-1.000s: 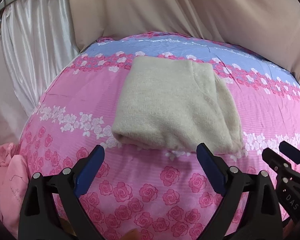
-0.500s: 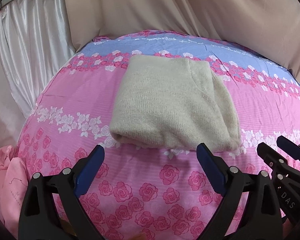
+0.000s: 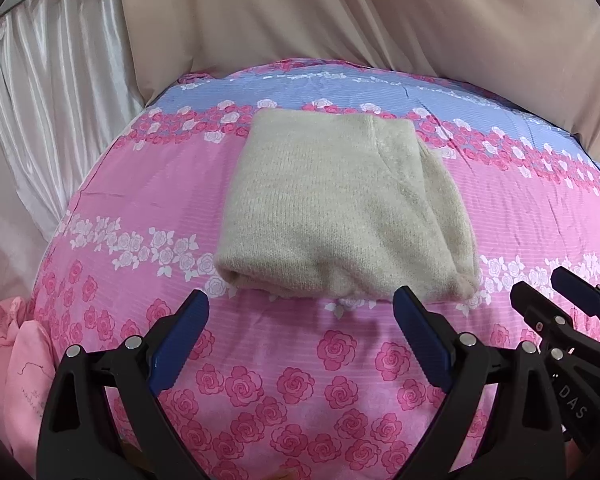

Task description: Fold small clothes

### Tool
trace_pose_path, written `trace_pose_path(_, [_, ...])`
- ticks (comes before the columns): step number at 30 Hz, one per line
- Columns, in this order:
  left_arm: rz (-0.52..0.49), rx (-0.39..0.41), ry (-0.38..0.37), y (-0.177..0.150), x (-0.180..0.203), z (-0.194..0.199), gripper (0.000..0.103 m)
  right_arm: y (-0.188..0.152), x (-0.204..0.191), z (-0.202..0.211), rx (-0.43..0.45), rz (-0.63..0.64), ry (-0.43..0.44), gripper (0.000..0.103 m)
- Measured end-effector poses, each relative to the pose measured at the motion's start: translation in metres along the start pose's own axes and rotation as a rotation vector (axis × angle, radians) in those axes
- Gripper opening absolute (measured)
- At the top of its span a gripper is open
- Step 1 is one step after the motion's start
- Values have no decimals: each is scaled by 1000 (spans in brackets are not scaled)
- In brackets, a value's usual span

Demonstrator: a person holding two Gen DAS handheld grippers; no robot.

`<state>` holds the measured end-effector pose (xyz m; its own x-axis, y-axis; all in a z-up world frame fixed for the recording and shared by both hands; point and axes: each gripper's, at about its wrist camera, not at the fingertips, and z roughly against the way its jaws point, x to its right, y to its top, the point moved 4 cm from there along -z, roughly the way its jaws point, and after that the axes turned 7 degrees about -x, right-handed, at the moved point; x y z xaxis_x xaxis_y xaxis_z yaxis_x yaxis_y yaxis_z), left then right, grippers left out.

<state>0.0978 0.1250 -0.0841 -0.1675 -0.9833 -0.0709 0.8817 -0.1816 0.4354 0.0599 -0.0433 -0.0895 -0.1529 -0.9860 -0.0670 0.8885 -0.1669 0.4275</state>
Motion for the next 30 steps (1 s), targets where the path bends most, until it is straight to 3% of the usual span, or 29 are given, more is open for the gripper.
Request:
trace_pose_path(4, [-5, -11, -1, -1, 2, 0, 98, 1, -1, -1, -5, 9, -1, 51])
trace_pose_path(11, [-7, -43, -27, -4, 4, -3, 98, 2, -4, -1, -8, 10, -3, 51])
trace_pose_path(21, [2, -58, -10, -5, 2, -6, 98, 2, -6, -2, -7, 4, -4, 51])
trace_pose_path(30, [29, -24, -7, -4, -1, 0, 98, 0, -7, -5, -11, 10, -4, 51])
